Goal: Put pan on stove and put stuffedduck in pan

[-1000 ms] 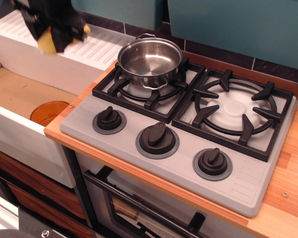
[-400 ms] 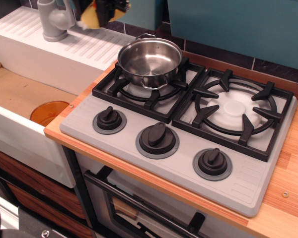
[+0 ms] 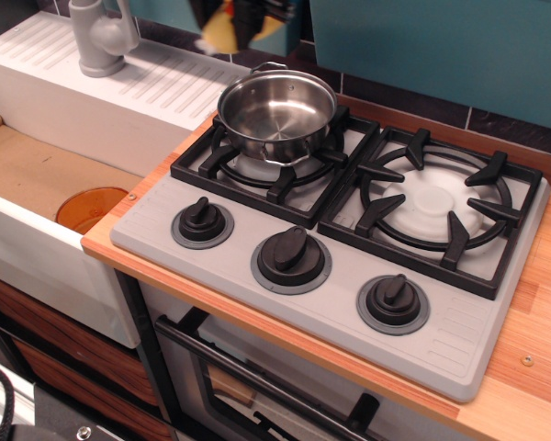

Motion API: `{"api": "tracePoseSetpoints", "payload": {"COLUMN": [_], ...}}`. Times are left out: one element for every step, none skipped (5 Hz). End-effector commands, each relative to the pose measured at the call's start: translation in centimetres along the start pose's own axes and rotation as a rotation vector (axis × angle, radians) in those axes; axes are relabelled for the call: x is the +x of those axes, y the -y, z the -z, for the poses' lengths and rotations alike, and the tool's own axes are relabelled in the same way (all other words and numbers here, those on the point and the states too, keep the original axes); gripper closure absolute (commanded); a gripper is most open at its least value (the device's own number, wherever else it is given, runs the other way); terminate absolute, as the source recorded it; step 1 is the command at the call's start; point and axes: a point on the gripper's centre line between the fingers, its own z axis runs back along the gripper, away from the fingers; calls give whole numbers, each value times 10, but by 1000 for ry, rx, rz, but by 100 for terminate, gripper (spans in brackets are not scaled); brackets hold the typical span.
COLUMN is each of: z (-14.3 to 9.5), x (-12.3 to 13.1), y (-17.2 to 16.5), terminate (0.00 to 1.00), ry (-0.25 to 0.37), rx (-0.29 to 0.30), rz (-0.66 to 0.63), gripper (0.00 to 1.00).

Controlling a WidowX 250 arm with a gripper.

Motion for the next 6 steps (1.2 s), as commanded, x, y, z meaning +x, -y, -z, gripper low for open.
{"api": "tracePoseSetpoints", "payload": {"z": [-10,-11,-14,-14,-11,-10], "x": [23,20,16,15,15,14], "y": [11,10,8,7,9,10], "terminate": [0,0,0,0,0,0], "ry": [81,64,60,55,58,59], "rx": [28,48,60,57,54,54], "rz": [1,0,-6,-6,-10,-11], "gripper": [0,0,0,0,0,0]}}
